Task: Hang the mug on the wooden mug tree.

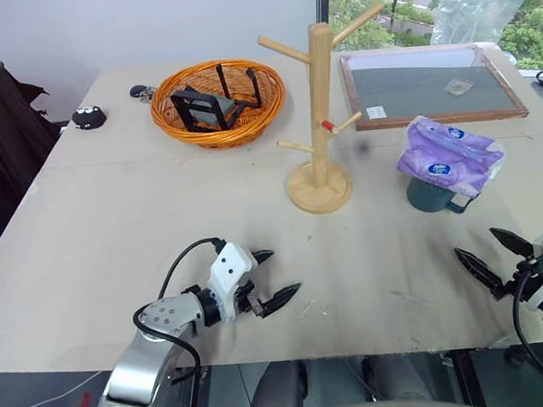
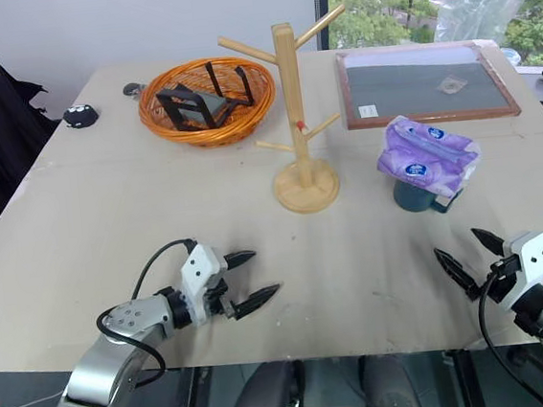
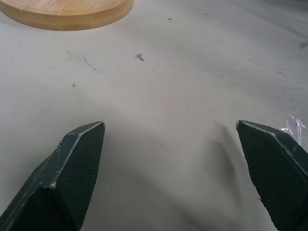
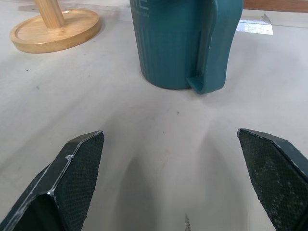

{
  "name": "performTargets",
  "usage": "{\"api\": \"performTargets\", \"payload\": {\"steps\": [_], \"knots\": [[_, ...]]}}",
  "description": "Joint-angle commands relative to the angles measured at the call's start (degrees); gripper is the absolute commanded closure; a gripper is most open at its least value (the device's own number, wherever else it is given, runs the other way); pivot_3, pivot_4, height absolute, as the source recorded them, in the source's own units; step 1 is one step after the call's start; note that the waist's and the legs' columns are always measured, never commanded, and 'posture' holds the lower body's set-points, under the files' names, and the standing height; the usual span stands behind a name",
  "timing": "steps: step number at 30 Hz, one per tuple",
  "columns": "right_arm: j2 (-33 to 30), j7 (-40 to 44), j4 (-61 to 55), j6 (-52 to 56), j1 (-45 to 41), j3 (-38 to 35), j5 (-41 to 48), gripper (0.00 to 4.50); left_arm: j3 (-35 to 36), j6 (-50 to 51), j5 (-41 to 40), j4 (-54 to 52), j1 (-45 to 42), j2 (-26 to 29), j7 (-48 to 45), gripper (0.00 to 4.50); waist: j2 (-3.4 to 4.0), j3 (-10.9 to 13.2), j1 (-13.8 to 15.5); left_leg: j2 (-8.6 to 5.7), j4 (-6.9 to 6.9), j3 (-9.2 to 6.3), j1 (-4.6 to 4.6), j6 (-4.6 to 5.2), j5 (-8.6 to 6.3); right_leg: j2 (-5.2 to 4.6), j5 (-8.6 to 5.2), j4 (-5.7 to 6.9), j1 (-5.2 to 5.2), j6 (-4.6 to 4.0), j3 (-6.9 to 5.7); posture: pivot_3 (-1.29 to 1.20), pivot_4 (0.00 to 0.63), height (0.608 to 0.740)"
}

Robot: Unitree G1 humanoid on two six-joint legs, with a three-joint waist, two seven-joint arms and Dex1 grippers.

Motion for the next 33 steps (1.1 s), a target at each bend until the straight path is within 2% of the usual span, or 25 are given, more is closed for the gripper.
{"api": "performTargets", "payload": {"steps": [1,12,16,22,27,31,33], "knots": [[-1.22,0.86,-0.17,-2.01,-0.59,-1.25,-0.07,0.03,0.65,-0.77,-0.49,-0.37,-0.17,-0.44,0.04,0.0,0.0,0.0,0.0,0.0,0.0,0.0,0.0,0.0,0.0,0.0,0.0,0.0,0.0,0.0,0.0,0.0,0.15,0.737],[-2.4,1.55,2.08,-4.68,-1.21,-1.16,-1.42,0.03,1.83,-1.13,-1.4,-0.4,-0.93,-1.29,-0.32,0.0,-0.01,0.03,-0.01,-0.01,-0.01,0.01,-0.02,0.0,0.0,0.0,0.0,-0.01,-0.01,0.0,0.0,0.0,0.15,0.737],[-5.06,3.19,1.03,-5.87,1.11,-2.61,-2.81,0.03,1.96,-0.78,-1.54,-0.7,-1.46,-0.86,-0.9,0.0,-0.01,0.03,0.13,-0.01,-0.01,0.0,-0.02,0.0,0.0,0.0,0.0,-0.01,-0.01,0.0,-0.01,0.0,0.15,0.737],[-13.78,4.37,-5.2,-3.57,2.02,-12.17,-0.66,0.03,1.98,0.42,-3.01,-2.4,-6.18,0.89,-3.62,0.0,0.11,0.12,0.07,-0.04,0.02,0.05,-0.01,0.0,0.0,-0.01,0.01,0.0,0.0,0.01,0.02,0.0,0.15,0.737],[-21.77,2.44,-15.26,6.0,-2.48,-15.9,4.47,0.03,2.04,4.22,-8.77,-5.51,-11.36,1.58,-6.75,0.0,0.02,0.16,-0.27,0.0,0.01,0.02,-0.02,0.0,0.0,0.07,0.01,0.0,-0.01,0.02,0.0,0.0,0.15,0.737],[-25.85,-1.13,-20.41,14.36,-15.01,-6.13,8.32,0.03,0.75,7.46,-12.34,-7.12,-17.93,1.04,-7.98,0.0,-0.11,0.22,-0.17,-0.01,0.07,0.0,-0.06,0.0,0.0,0.07,0.01,0.0,0.0,0.02,-0.03,0.0,0.15,0.737],[-26.03,-1.31,-19.8,15.43,-20.33,-0.21,6.16,0.03,-0.15,7.83,-12.15,-7.32,-19.83,0.86,-7.84,0.0,-0.18,0.23,-0.16,-0.04,0.11,-0.02,-0.07,0.0,0.01,0.07,0.02,0.0,0.0,0.03,-0.05,0.0,0.15,0.737]]}}
